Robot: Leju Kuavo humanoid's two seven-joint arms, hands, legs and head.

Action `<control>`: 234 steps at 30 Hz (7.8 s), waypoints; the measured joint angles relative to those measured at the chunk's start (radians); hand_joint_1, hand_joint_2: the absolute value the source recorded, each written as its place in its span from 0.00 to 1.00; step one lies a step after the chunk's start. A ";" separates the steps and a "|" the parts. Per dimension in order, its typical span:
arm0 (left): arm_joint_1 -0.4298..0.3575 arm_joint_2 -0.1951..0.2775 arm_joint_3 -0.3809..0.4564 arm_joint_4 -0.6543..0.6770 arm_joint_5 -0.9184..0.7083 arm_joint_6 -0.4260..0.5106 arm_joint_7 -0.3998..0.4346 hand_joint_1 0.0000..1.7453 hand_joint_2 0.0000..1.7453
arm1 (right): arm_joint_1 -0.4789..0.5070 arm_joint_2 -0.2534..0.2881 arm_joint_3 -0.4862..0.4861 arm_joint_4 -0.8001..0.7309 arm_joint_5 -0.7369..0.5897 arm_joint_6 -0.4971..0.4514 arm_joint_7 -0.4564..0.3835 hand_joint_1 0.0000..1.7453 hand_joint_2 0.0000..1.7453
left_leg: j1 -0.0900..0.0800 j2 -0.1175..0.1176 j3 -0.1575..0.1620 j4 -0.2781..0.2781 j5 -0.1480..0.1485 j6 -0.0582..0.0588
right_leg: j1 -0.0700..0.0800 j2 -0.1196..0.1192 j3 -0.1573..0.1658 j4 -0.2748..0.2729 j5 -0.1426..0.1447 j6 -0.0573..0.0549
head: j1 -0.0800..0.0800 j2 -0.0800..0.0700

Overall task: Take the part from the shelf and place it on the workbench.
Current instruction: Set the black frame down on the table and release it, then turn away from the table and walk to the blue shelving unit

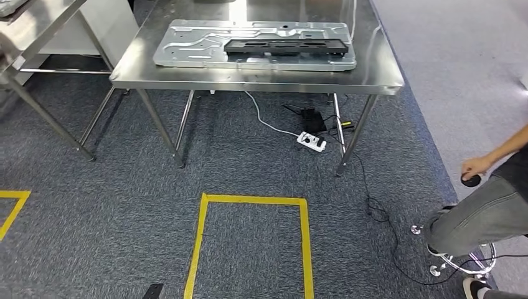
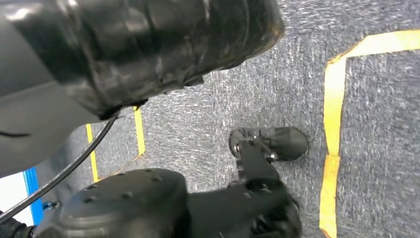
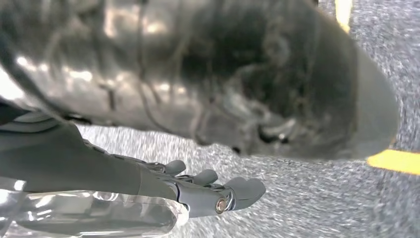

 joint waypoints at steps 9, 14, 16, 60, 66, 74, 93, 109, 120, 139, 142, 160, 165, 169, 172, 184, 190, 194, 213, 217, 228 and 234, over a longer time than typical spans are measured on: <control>0.002 0.005 -0.002 0.000 0.003 -0.002 0.023 0.00 0.00 | -0.003 0.000 0.027 0.002 0.012 0.004 0.019 0.00 0.00 | -0.010 -0.073 -0.004 -0.036 0.007 0.069 | 0.005 0.078 -0.124 0.263 -0.132 0.025 | 0.021 0.000; 0.004 0.003 -0.003 0.000 0.003 -0.005 0.046 0.00 0.00 | 0.001 -0.003 0.039 0.006 0.010 0.004 0.039 0.00 0.00 | -0.020 -0.141 -0.007 -0.023 0.006 0.068 | 0.013 0.142 -0.065 0.076 0.012 -0.003 | 0.020 0.000; 0.002 0.002 -0.006 0.000 -0.003 -0.010 0.066 0.00 0.00 | 0.000 -0.007 0.042 0.008 0.005 0.005 0.040 0.00 0.00 | -0.019 -0.162 -0.016 -0.019 0.008 0.061 | 0.014 0.166 -0.048 0.026 0.023 -0.008 | 0.019 0.000; -0.006 -0.040 -0.218 0.000 -0.221 -0.004 0.018 0.00 1.00 | -0.002 0.049 0.041 0.021 -0.141 -0.186 0.077 0.00 0.00 | 0.000 -0.048 -0.108 0.139 -0.030 0.005 | 0.010 0.018 -0.032 0.000 0.028 -0.025 | -0.005 0.000; -0.012 -0.064 -0.260 0.000 -0.289 -0.005 0.075 0.00 1.00 | -0.007 0.068 0.042 0.022 -0.092 -0.212 0.121 0.00 0.00 | -0.016 -0.015 -0.013 -0.043 0.020 0.036 | 0.016 -0.038 -0.012 -0.004 0.012 0.007 | -0.003 0.000; -0.013 -0.097 -0.326 0.000 -0.300 0.001 0.094 0.00 0.75 | -0.005 0.077 0.079 0.022 -0.042 -0.192 0.132 0.00 0.00 | -0.009 -0.116 -0.008 -0.058 0.033 0.058 | 0.008 0.083 -0.140 0.256 -0.088 0.023 | 0.009 0.000; -0.007 -0.102 -0.285 0.000 -0.086 0.108 0.080 0.00 0.00 | -0.002 0.038 0.156 0.025 -0.021 -0.026 0.036 0.00 0.00 | -0.019 0.004 -0.035 0.007 0.013 0.030 | 0.023 -0.022 -0.020 0.014 0.002 -0.021 | -0.004 0.000; -0.004 -0.045 -0.223 0.001 -0.025 0.045 0.063 0.00 0.00 | -0.001 0.025 0.206 0.026 -0.017 0.035 0.047 0.00 0.00 | -0.013 -0.182 -0.022 -0.022 0.018 0.039 | -0.001 0.170 -0.063 0.047 0.013 0.010 | 0.008 0.000; -0.001 -0.033 -0.217 0.002 -0.054 0.020 0.053 0.00 0.00 | -0.001 0.019 0.213 0.026 -0.062 -0.002 -0.003 0.00 0.00 | -0.009 -0.061 -0.156 0.225 -0.070 0.009 | 0.022 0.026 -0.044 0.026 0.012 -0.039 | -0.006 0.000; -0.006 -0.038 -0.218 0.002 -0.116 0.023 0.029 0.00 0.00 | 0.001 0.019 0.206 0.026 -0.133 -0.093 0.050 0.00 0.00 | -0.013 -0.173 -0.010 -0.026 0.016 0.041 | -0.002 0.159 -0.068 0.058 0.018 0.012 | 0.005 0.000; -0.006 -0.057 -0.224 0.002 -0.140 0.054 0.035 0.00 0.00 | -0.002 0.019 0.193 0.026 -0.159 -0.111 0.044 0.00 0.00 | -0.009 -0.205 -0.026 -0.023 0.019 0.024 | 0.002 0.154 -0.064 0.045 0.016 -0.006 | 0.005 0.000; -0.008 -0.110 -0.279 0.001 -0.179 0.059 0.049 0.00 0.00 | -0.004 0.026 0.151 0.027 -0.194 -0.144 0.069 0.00 0.00 | -0.030 -0.030 -0.018 -0.035 0.026 0.054 | 0.025 -0.019 -0.008 0.036 -0.030 -0.002 | -0.004 0.000; -0.009 -0.114 -0.279 0.001 -0.171 0.061 0.064 0.00 0.00 | -0.004 0.024 0.151 0.027 -0.178 -0.138 0.078 0.00 0.00 | -0.024 -0.096 -0.007 -0.044 0.027 0.066 | 0.019 0.082 -0.168 0.310 -0.131 0.005 | 0.002 0.000; -0.009 -0.111 -0.279 0.001 -0.153 0.062 0.057 0.00 0.00 | 0.000 0.021 0.154 0.029 -0.162 -0.109 0.105 0.00 0.00 | -0.022 -0.162 -0.003 -0.033 0.020 0.058 | 0.013 0.135 -0.117 0.132 0.012 0.001 | 0.003 0.000; -0.009 -0.094 -0.277 0.001 -0.108 0.064 0.032 0.00 0.00 | 0.000 0.016 0.169 0.031 -0.133 -0.048 0.135 0.00 0.00 | -0.021 -0.196 -0.014 -0.023 0.016 0.043 | 0.011 0.175 -0.087 0.046 0.039 -0.009 | 0.003 0.000; -0.002 -0.076 -0.246 0.002 0.016 0.115 0.109 0.00 0.00 | -0.002 0.002 0.239 0.032 -0.065 0.036 0.060 0.00 0.00 | -0.018 -0.030 -0.070 0.088 -0.013 0.019 | 0.019 0.003 -0.052 0.035 0.021 -0.037 | -0.010 0.000; 0.000 -0.077 -0.223 0.002 0.039 0.123 0.073 0.00 0.00 | -0.008 0.000 0.263 0.031 -0.071 0.052 0.032 0.00 0.00 | -0.024 -0.032 -0.007 -0.035 0.019 0.047 | 0.024 -0.027 -0.035 0.038 -0.001 -0.009 | -0.006 0.000; -0.002 -0.072 -0.213 0.003 0.050 0.115 0.065 0.00 0.00 | -0.006 0.000 0.277 0.031 -0.071 0.054 0.035 0.00 0.00 | -0.017 -0.075 0.007 -0.049 0.025 0.059 | 0.018 0.070 -0.129 0.235 -0.096 0.003 | 0.004 0.000; 0.001 -0.054 -0.199 0.005 -0.018 0.051 0.035 0.00 0.00 | -0.004 -0.005 0.296 0.032 -0.155 -0.046 0.039 0.00 0.00 | -0.002 -0.058 -0.134 0.214 -0.075 -0.005 | 0.007 0.017 -0.061 0.032 0.036 -0.028 | -0.010 0.000; -0.003 -0.055 -0.200 0.005 -0.045 0.053 0.008 0.00 0.00 | -0.006 -0.006 0.288 0.032 -0.190 -0.072 0.044 0.00 0.00 | -0.014 0.010 -0.020 -0.011 0.020 0.017 | 0.015 -0.026 -0.043 0.031 0.023 -0.011 | -0.009 0.000; -0.009 -0.087 -0.238 0.005 -0.145 0.054 -0.019 0.00 0.25 | -0.002 -0.005 0.246 0.031 -0.272 -0.133 0.006 0.00 0.00 | -0.009 -0.127 -0.001 -0.041 0.031 0.059 | 0.009 0.086 -0.167 0.277 -0.064 0.024 | 0.004 0.000; -0.010 -0.103 -0.265 0.004 -0.152 0.066 -0.028 0.00 0.00 | -0.003 0.000 0.225 0.032 -0.280 -0.132 -0.017 0.00 0.00 | -0.004 -0.211 -0.018 -0.025 0.025 0.031 | 0.004 0.181 -0.076 0.034 0.047 0.008 | 0.002 0.000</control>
